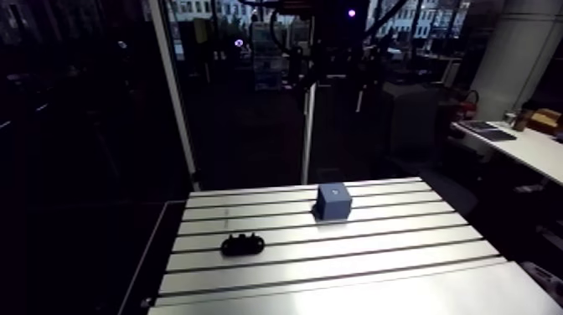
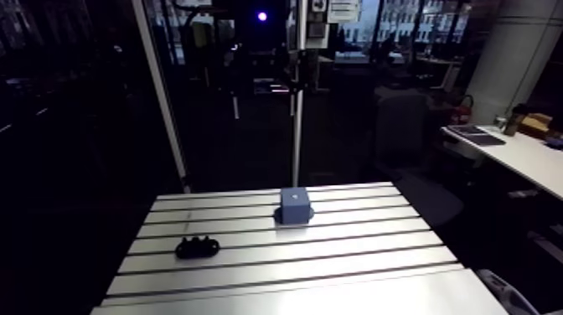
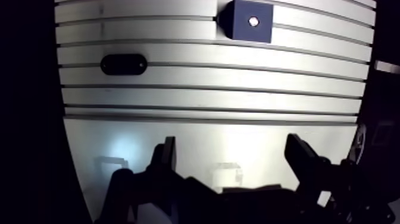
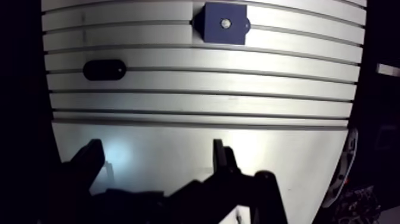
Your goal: Pick up the M10 bolt and insert it into the hex recess until seated.
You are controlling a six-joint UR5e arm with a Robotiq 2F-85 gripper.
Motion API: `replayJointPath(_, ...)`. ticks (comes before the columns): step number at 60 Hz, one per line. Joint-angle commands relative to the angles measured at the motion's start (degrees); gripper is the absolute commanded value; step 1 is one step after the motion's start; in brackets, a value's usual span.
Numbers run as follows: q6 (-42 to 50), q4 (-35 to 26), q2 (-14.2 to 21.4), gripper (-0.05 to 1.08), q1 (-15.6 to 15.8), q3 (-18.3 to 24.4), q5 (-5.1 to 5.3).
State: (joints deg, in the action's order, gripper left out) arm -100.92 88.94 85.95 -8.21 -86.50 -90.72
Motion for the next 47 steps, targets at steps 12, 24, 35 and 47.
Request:
replayJointPath(12,-0.02,-1.10,0.40,0.01,1.68,0.32,0.14)
replayJointPath(24,0.06,-1.01,-0.11,0.01,2.14,0.15,0.24)
replayJointPath(35,0.15,-1.01,-0.99,0.01,2.41,1.17,1.10)
replayJointPath(47,0.15,-1.01,-1.88,0.01,2.41,1.38,1.12)
